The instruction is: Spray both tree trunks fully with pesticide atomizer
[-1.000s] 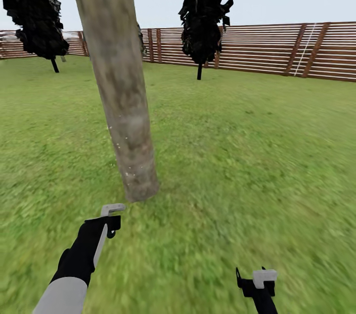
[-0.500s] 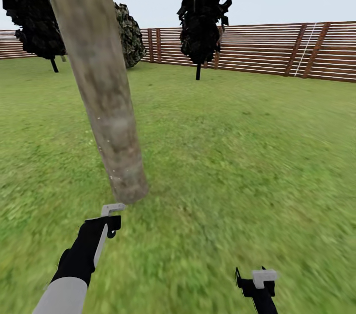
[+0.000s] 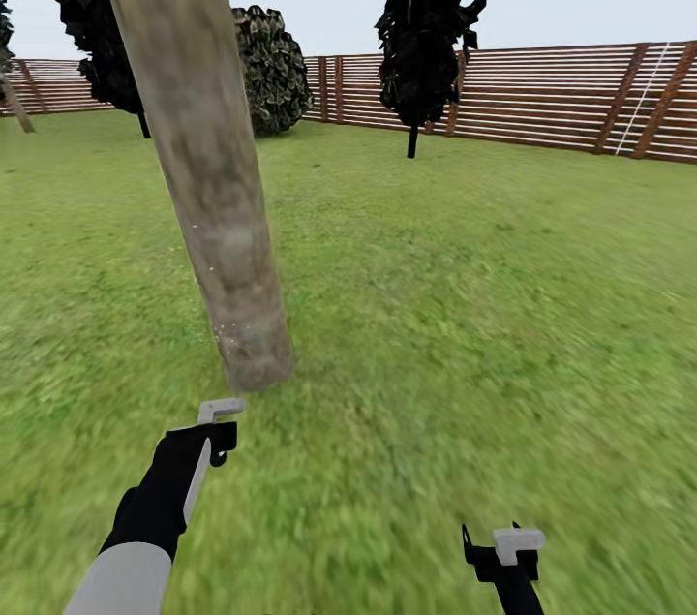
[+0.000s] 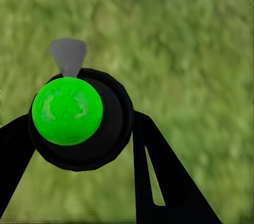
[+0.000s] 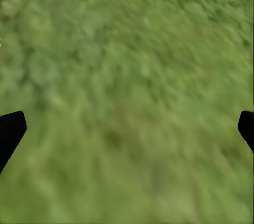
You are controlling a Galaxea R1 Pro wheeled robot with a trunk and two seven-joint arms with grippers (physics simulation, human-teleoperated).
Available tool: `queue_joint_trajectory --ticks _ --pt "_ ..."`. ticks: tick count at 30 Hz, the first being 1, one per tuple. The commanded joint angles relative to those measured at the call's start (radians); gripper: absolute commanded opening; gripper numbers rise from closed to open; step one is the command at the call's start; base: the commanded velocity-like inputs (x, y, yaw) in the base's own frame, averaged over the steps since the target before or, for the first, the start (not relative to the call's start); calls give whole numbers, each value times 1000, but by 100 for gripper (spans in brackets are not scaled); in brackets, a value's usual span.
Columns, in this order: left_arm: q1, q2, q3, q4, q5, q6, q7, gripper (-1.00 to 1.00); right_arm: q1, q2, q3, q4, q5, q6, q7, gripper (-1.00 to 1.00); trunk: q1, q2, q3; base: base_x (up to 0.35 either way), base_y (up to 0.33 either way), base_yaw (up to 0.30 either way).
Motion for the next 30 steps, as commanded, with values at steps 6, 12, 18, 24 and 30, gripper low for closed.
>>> queue_joint_trajectory --ticks 6,12,18,24,30 --pt "0 1 0 0 0 0 0 -100 0 0 0 0 0 0 0 100 0 0 0 52 -271 263" --pt "0 1 0 -1 0 0 0 -100 0 0 0 0 0 0 0 100 0 0 0 140 -271 39" --pt "0 0 0 0 0 0 0 -100 0 0 0 0 0 0 0 100 0 0 0 141 -271 80" --pt "0 0 0 0 0 0 0 -100 0 0 0 0 0 0 0 100 0 0 0 120 -271 246" --pt "0 0 0 0 0 0 0 -100 0 0 0 0 0 0 0 100 0 0 0 112 -270 277"
